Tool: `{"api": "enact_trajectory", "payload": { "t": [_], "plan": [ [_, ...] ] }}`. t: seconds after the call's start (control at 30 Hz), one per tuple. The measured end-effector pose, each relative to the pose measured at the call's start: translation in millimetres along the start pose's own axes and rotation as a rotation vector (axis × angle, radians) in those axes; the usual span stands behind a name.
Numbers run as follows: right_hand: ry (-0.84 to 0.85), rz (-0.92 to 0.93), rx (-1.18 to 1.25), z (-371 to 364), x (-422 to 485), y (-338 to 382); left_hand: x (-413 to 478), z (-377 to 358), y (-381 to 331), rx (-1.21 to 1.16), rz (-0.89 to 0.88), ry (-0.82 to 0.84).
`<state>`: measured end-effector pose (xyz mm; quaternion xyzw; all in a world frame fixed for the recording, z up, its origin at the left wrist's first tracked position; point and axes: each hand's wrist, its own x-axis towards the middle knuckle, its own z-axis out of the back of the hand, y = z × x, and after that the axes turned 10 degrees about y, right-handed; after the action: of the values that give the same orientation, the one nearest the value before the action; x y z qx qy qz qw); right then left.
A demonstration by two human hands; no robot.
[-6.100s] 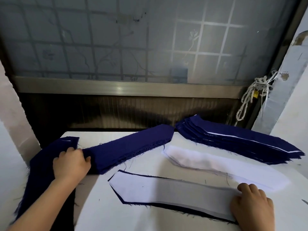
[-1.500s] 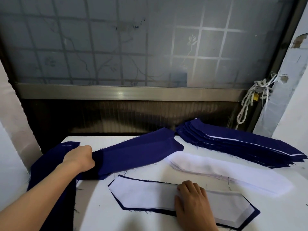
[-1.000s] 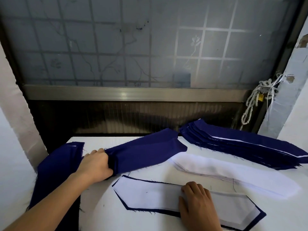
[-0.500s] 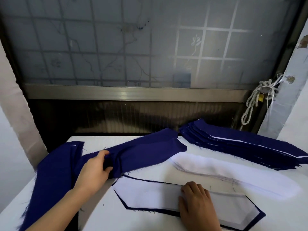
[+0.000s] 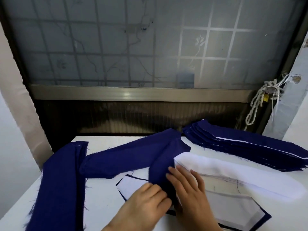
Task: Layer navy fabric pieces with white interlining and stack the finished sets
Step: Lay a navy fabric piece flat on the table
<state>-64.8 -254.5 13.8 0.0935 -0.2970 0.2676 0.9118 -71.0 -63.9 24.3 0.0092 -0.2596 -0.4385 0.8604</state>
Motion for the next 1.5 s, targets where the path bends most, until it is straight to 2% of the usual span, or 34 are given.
{"api": "enact_trajectory", "payload": {
  "t": [0.1,0.23,0.47,0.7,0.83,1.0,1.1,1.2,1.37,1.5],
  "plan": [
    [-0.045,0.091,0.063,2,0,-5,1,-1,-5,0.004,0.020,-0.093],
    [0.013,0.003,0.058,5,-12,-23,-10,6,6,-0.045,0.101,-0.289],
    [0.062,-0.041,-0.080,18,-25,-60,-20,16,30,-0.207,0.416,-0.499],
    [0.015,-0.254,-0.208,45,-55,-107,-32,10,50,-0.424,0.822,-0.603],
    [-0.069,-0.436,-0.132,51,-76,-119,-41,-6,54,-0.581,1.012,-0.580],
    [-0.195,-0.871,0.385,52,-83,-109,-42,-22,55,-0.807,1.124,-0.543],
    [-0.308,-1.032,0.436,50,-83,-106,-44,-30,61,-0.852,1.176,-0.478],
    [-0.338,-1.116,0.462,51,-82,-105,-46,-37,66,-0.929,1.197,-0.345],
    [-0.188,-1.207,0.456,54,-83,-109,-44,-40,68,-0.774,1.174,-0.197],
    [-0.165,-1.245,0.449,54,-84,-113,-42,-42,65,-0.574,1.120,-0.061]
  ]
}}
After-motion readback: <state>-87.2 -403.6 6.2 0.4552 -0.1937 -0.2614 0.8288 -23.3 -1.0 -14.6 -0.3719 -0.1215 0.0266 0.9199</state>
